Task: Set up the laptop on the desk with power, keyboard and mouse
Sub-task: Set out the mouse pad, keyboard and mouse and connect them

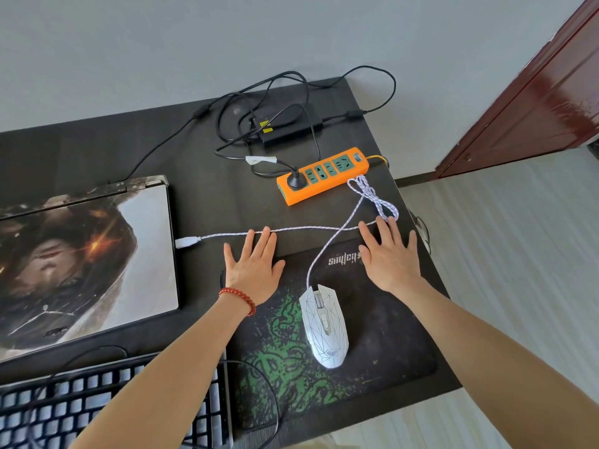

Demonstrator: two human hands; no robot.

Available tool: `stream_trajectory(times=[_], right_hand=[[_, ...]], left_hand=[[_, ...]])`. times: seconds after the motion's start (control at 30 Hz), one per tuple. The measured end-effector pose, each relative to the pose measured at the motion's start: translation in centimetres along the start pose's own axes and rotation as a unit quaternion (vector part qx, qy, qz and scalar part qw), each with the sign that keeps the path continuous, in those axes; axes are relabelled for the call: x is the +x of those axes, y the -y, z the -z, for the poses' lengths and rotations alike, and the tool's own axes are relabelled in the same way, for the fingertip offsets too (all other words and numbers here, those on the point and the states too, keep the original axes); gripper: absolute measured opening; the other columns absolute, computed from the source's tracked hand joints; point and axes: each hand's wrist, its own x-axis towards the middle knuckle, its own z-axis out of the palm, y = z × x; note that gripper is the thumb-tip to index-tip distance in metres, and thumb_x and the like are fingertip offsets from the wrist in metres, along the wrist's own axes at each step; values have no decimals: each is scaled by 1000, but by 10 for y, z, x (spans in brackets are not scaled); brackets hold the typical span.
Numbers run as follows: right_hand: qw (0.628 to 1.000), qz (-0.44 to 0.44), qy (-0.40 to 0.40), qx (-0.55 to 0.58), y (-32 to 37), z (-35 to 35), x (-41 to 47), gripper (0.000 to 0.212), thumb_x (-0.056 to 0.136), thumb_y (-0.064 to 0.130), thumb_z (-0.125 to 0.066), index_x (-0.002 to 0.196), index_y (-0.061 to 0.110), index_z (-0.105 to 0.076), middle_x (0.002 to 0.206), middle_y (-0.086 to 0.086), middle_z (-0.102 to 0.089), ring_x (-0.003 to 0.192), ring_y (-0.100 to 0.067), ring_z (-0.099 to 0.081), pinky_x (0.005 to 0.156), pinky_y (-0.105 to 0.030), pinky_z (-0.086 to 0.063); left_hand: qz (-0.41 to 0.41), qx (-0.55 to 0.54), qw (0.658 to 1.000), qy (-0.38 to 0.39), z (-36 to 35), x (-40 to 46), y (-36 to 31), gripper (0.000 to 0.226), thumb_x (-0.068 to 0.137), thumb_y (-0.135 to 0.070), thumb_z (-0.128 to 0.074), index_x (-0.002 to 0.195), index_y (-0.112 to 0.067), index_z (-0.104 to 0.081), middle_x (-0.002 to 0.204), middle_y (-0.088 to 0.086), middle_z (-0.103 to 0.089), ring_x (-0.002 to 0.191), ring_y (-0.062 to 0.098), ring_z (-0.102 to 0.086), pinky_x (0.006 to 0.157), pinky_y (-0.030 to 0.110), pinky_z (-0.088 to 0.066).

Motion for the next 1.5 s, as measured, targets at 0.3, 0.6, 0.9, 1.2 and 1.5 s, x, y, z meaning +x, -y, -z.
stream_trajectory(times=[0.3, 0.6, 0.9, 1.2, 1.5], right_hand=[[991, -66, -26, 113, 20, -19, -80, 55, 94, 33, -37, 145, 21, -20, 155, -12, -17, 143, -34, -12, 113, -54, -14], [979, -145, 37, 135, 39, -12, -86, 54, 95, 31, -35, 145, 20, -16, 157, -9, -8, 144, -33, -1, 113, -57, -6], [915, 76, -173, 356, 157, 57, -138, 32, 86, 5, -55, 117, 4, -58, 124, -13, -57, 116, -27, -52, 100, -36, -40], [965, 243, 65, 70, 288, -7, -212, 93, 70, 75, -42, 142, 40, 7, 157, -1, 9, 142, -31, 18, 107, -65, 10], [969, 226, 95, -23, 306, -11, -202, 102, 79, 51, -61, 130, 48, 27, 154, -1, 22, 138, -31, 28, 108, -67, 2]], left_hand=[[8, -81, 997, -3, 5, -48, 5, 62, 92, -39, -40, 145, -24, -10, 157, 4, -6, 144, 26, -1, 114, 53, -5], [16, -155, 986, 52, 4, -62, 21, 59, 92, -35, -45, 144, -18, -21, 157, 6, -6, 144, 26, 2, 116, 44, -3], [87, -288, 937, -177, 43, -169, 102, 24, 87, -9, -56, 109, -9, -63, 120, 8, -60, 105, 31, -57, 97, 50, -42], [283, -169, 934, -141, -2, -276, 278, 50, 84, -41, -58, 130, -24, -47, 146, 6, -37, 135, 31, -26, 106, 60, -18], [290, -139, 943, -84, -28, -294, 319, 62, 78, -63, -48, 131, -36, -33, 150, 4, -24, 140, 34, -7, 104, 71, -7]])
